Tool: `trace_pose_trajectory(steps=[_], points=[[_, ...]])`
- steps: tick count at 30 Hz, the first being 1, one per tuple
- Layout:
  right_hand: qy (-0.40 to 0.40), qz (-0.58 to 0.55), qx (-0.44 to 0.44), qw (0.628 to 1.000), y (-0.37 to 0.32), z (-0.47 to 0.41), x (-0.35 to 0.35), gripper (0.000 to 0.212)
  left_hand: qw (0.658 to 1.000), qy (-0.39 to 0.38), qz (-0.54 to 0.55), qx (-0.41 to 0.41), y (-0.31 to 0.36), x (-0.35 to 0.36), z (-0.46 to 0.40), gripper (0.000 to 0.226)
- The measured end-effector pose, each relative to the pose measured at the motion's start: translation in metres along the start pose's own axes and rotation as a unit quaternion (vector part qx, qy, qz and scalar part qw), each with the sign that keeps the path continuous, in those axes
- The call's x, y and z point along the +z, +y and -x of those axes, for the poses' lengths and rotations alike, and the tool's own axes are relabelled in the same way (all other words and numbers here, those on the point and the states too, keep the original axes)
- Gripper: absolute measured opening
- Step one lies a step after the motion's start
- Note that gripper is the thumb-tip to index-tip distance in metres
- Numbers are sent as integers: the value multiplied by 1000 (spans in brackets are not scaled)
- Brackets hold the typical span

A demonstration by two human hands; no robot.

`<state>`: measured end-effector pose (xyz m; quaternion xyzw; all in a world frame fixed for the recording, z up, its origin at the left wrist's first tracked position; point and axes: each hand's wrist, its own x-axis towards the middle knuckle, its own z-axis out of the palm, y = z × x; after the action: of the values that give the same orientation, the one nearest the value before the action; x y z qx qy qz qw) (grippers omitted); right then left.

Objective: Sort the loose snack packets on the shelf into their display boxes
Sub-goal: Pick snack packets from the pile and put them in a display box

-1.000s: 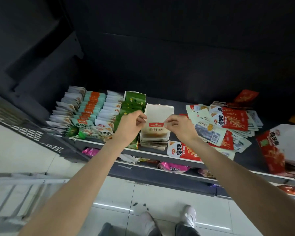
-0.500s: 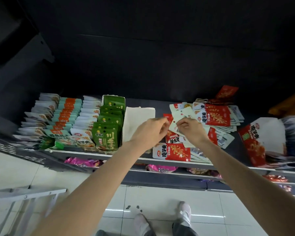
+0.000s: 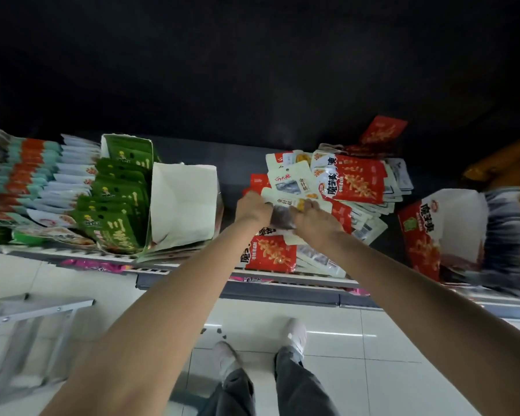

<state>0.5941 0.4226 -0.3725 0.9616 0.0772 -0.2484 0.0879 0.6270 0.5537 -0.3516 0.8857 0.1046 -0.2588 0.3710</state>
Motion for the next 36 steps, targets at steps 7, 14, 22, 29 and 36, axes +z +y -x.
trace_pose_trajectory(steps=[7, 14, 22, 29, 36], points=[[137, -177, 39, 974, 22, 32, -44, 33, 982, 70, 110, 138, 23, -30, 27, 31], [185, -622, 40, 759, -7, 58, -102, 31, 955, 136, 134, 229, 18, -90, 61, 55], [168, -622, -48, 763, -94, 45, -120, 25, 922, 221, 134, 289, -52, -159, 86, 26], [176, -446, -47, 876, -133, 32, -108, 27, 946, 221, 33, 237, -106, -176, 81, 26], [176, -432, -57, 883, -139, 31, -98, 28, 938, 214, -84, 259, -117, -181, 83, 24]])
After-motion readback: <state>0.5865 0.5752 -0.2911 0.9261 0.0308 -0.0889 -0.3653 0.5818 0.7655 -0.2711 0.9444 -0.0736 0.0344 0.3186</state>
